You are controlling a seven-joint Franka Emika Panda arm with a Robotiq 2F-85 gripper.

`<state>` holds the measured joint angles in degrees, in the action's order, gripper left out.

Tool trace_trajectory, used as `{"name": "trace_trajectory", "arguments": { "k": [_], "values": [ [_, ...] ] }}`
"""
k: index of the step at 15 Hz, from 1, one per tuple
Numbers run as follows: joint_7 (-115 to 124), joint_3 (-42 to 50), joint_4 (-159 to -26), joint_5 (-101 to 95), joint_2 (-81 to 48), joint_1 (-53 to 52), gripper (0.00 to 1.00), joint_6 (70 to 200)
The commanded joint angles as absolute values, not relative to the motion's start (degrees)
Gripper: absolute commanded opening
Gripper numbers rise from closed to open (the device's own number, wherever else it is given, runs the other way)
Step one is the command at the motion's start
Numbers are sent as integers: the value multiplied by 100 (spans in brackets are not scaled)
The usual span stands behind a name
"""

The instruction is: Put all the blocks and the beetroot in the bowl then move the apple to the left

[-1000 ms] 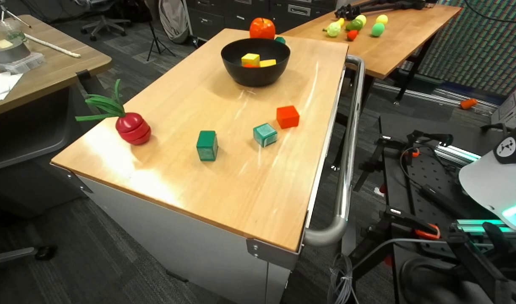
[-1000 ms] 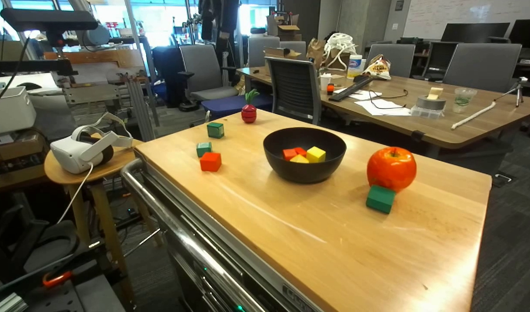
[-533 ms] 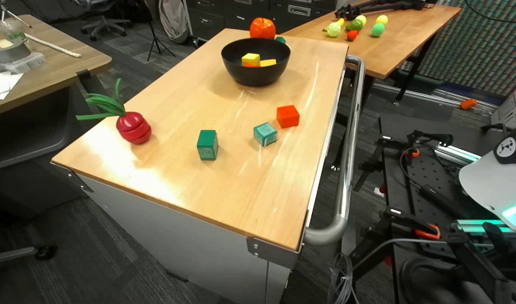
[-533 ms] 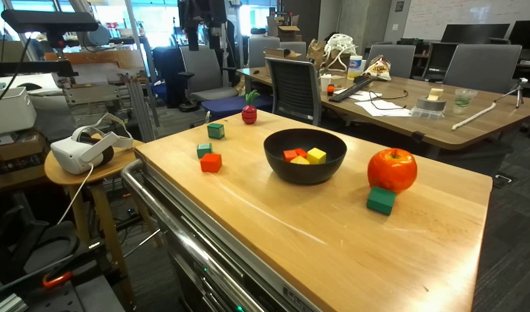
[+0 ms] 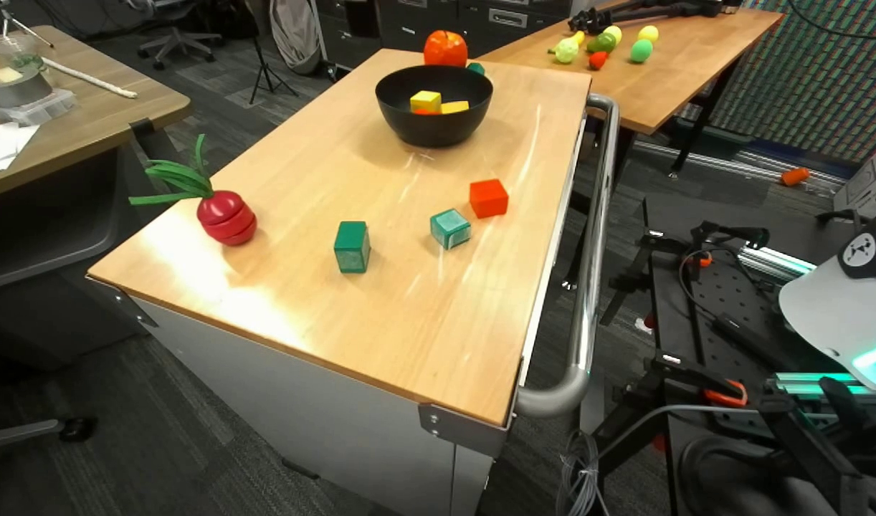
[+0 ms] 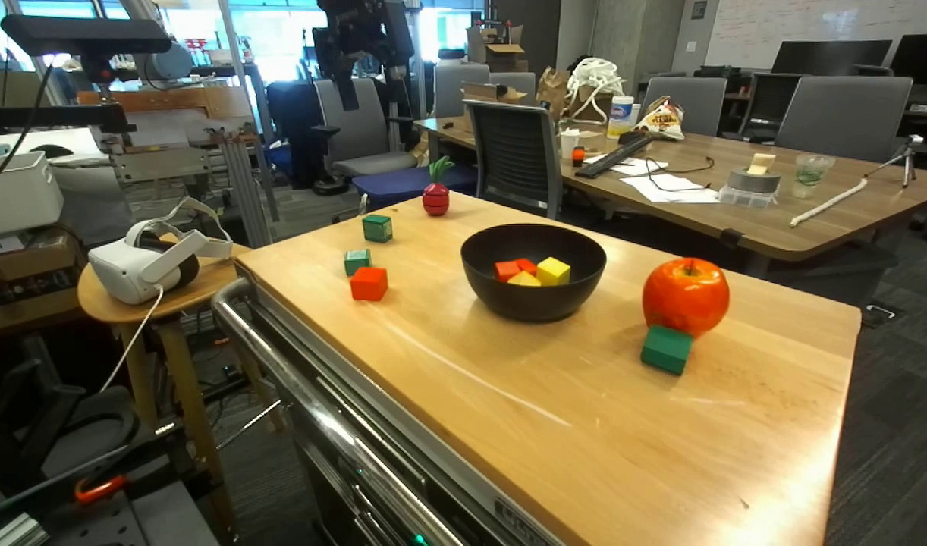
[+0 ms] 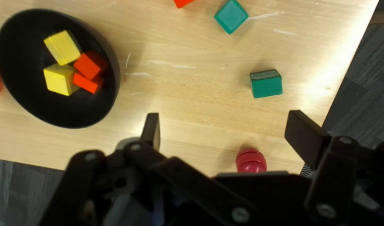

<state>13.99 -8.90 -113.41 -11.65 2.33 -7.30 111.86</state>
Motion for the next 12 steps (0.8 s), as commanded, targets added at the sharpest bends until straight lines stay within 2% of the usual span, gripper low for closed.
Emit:
{"name": "trace_trajectory", "arguments": {
  "k": [1,3,7,12],
  "values": [
    [859,-916,-11747,-1077,354,-813,100,12332],
    [1151,-915,-11583,-1081,216,-792,100,11975],
    [1193,-921,-11582,-973,110,-818,100,12068],
    [342,-965,-11604,-868,-150,-884,100,12216]
  ]
}}
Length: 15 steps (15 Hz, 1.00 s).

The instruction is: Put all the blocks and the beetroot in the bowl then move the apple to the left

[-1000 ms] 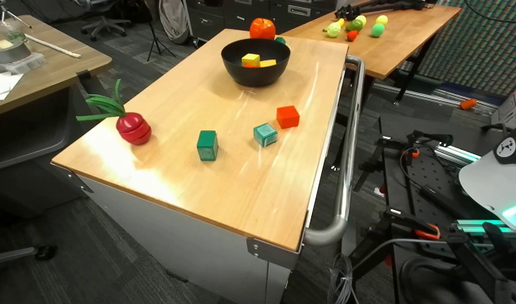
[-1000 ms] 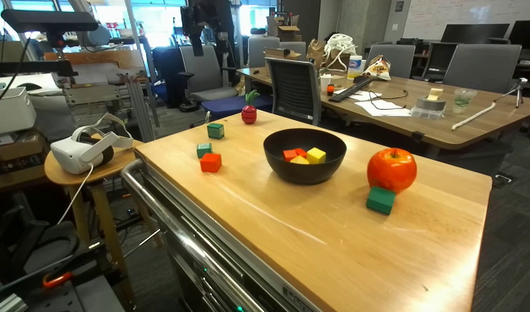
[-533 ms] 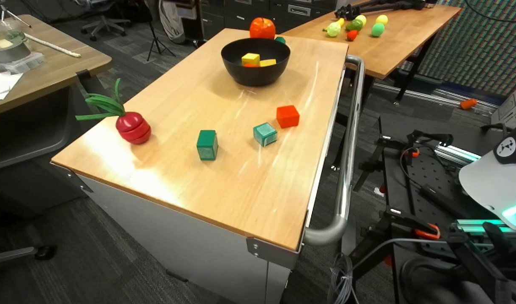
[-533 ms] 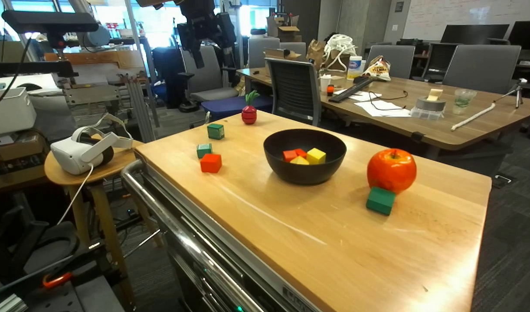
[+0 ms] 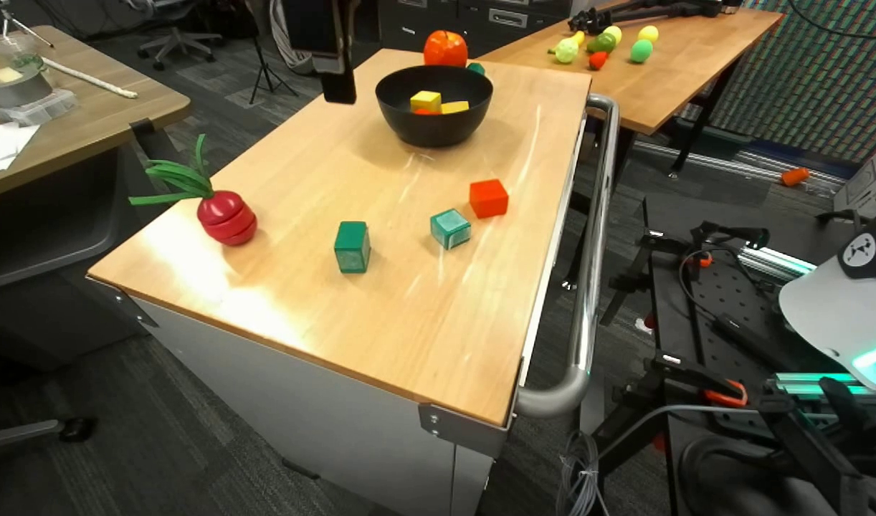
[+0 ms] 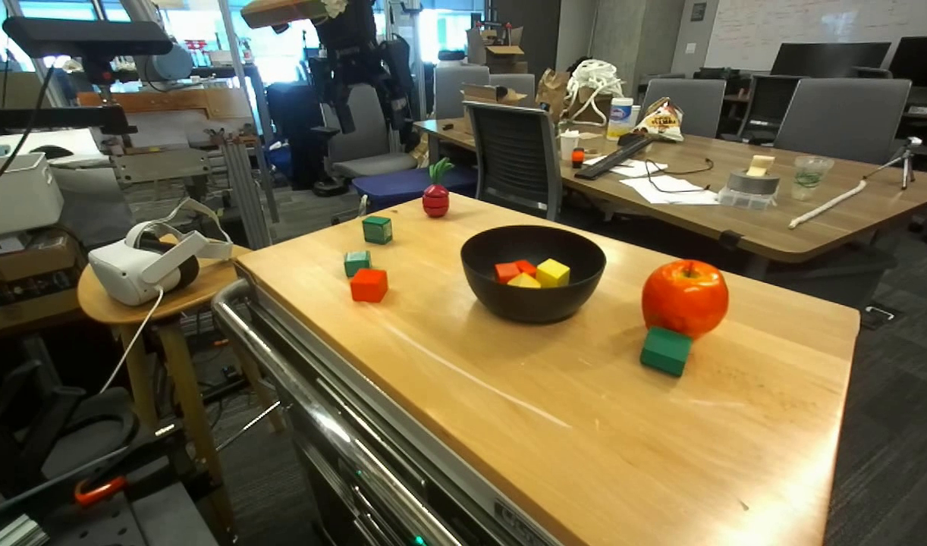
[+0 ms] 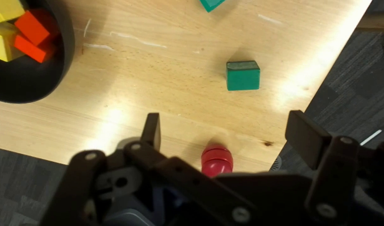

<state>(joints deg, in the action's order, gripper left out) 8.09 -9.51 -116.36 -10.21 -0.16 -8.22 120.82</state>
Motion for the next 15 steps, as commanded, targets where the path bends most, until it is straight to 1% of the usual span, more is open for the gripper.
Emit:
{"name": "trace_trajectory", "arguments": {
  "k": [1,15],
  "values": [
    [264,-959,-11570,-732,-245,-885,100,12277],
    [605,-782,-11073,-329,-1835,-890,100,12539]
  ]
}}
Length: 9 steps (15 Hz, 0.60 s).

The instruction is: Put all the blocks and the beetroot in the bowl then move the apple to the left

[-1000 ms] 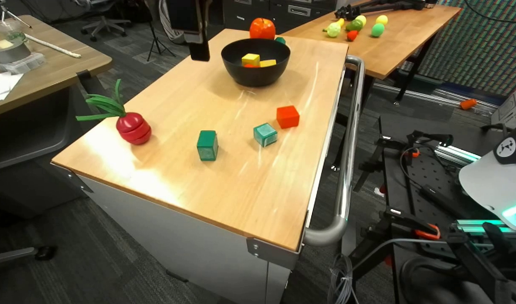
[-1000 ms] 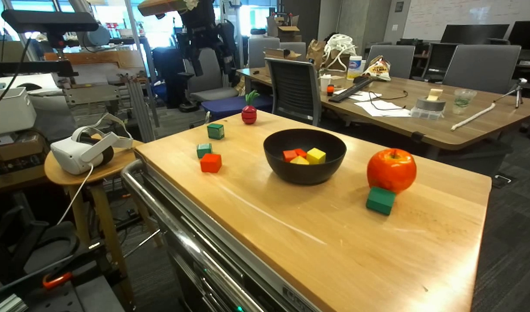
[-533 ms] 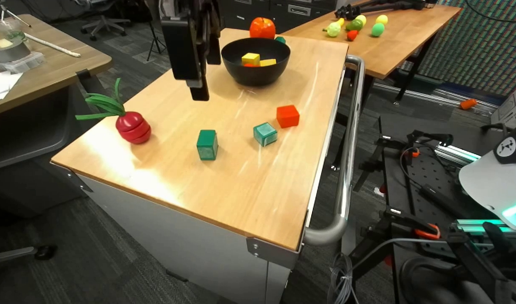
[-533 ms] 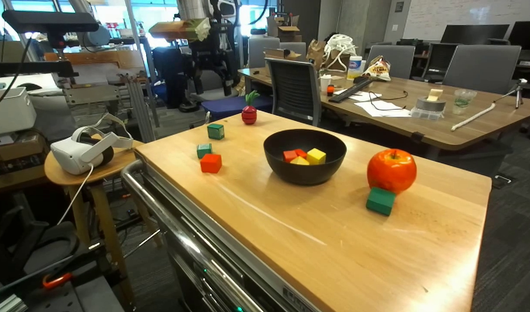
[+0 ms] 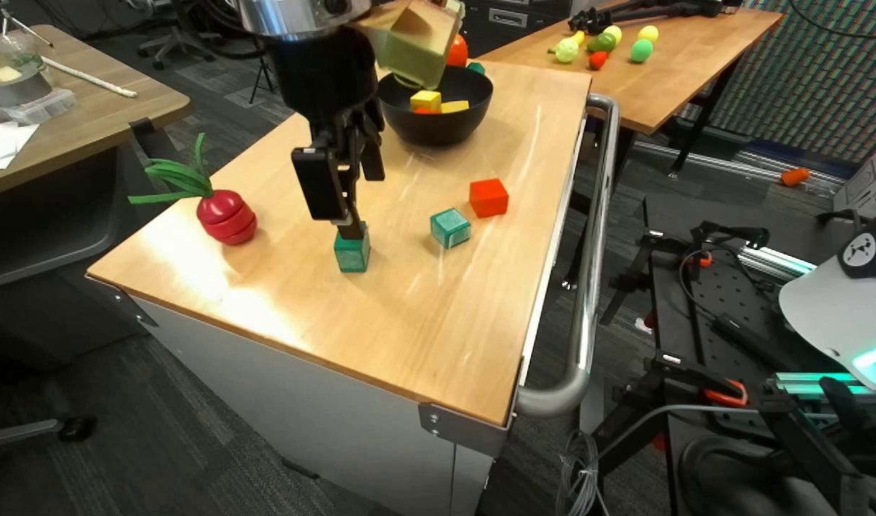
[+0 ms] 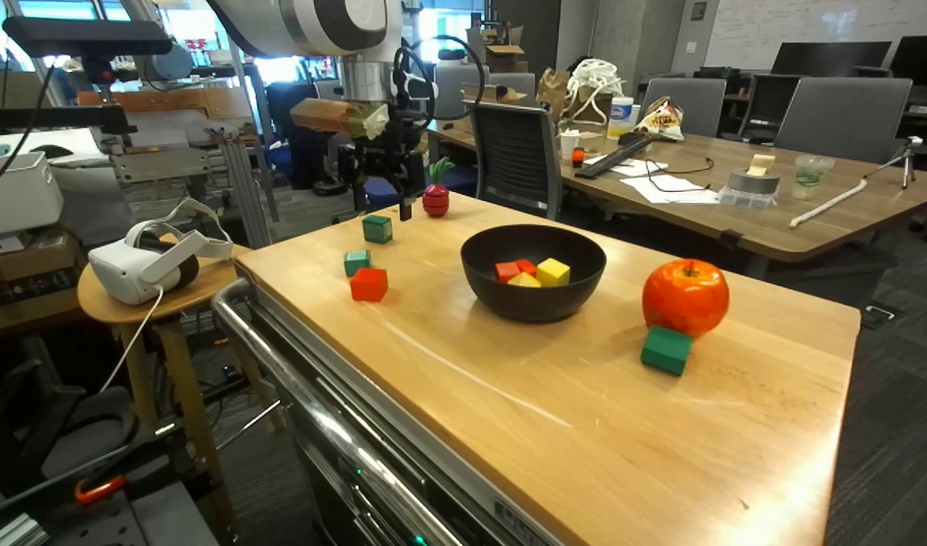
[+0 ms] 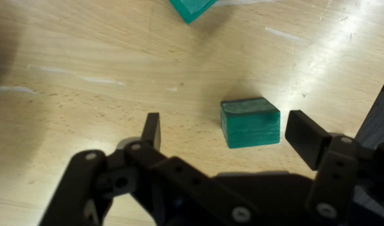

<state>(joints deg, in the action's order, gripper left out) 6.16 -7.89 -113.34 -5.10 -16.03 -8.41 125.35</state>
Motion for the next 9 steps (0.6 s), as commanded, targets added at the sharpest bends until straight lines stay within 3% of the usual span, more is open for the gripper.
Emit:
{"name": "trace_trajectory", "arguments": {
  "k": [1,4,5,7,9],
  "values": [
    [619,-777,-11033,-333,-1903,-904,100,12539],
    [674,-760,-10932,-385,-2064,-952,100,12553],
    [700,-751,-10888,-421,-2118,-975,75,12556],
    [750,-727,-10832,-509,-2187,-1027,70,12563],
    [782,-705,-10817,-577,-2198,-1066,53,12539]
  ]
}}
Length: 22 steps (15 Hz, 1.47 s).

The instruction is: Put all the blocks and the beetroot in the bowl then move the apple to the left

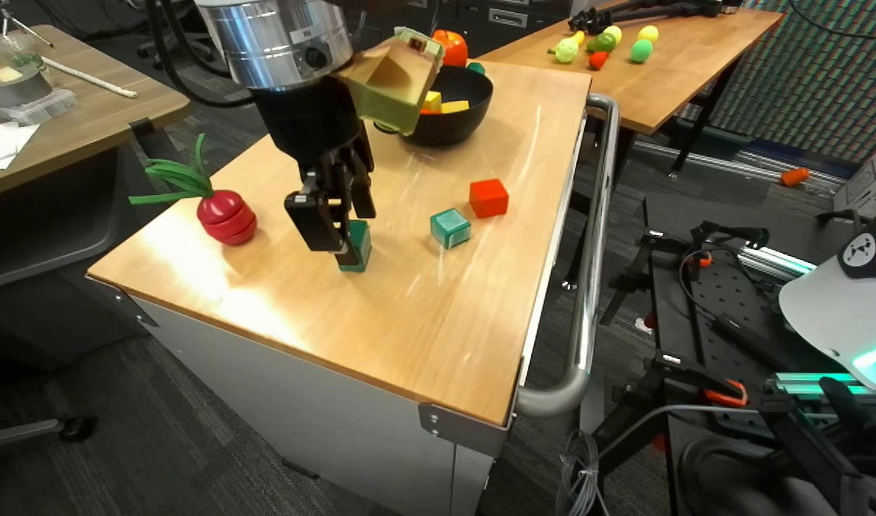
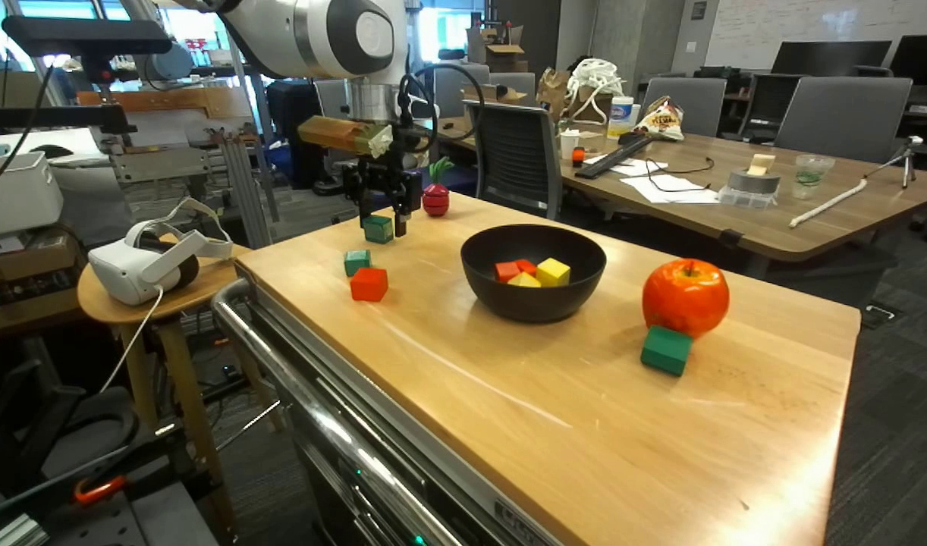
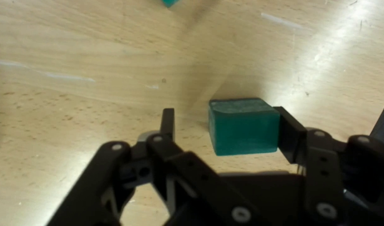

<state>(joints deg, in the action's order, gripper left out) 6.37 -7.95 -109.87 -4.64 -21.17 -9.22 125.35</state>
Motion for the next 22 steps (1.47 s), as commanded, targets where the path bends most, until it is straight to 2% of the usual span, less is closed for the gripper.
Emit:
{"name": "trace_trajectory", "arguments": {
  "k": [1,4,9,13,19,20,21,22],
  "values": [
    [793,-694,-10813,-603,-2194,-1076,45,12501],
    [922,-641,-11015,-564,-1961,-1022,21,12641],
    [1304,-246,-12009,-754,-605,-790,21,13441],
    [1626,174,-12689,-1295,312,-334,21,13530],
    [1025,577,-13411,-1350,675,451,21,13743],
    [836,628,-13490,-1213,706,516,36,13823],
    [628,674,-13554,-1026,752,560,62,13893],
    [374,718,-13603,-792,831,582,72,13902]
  ]
}}
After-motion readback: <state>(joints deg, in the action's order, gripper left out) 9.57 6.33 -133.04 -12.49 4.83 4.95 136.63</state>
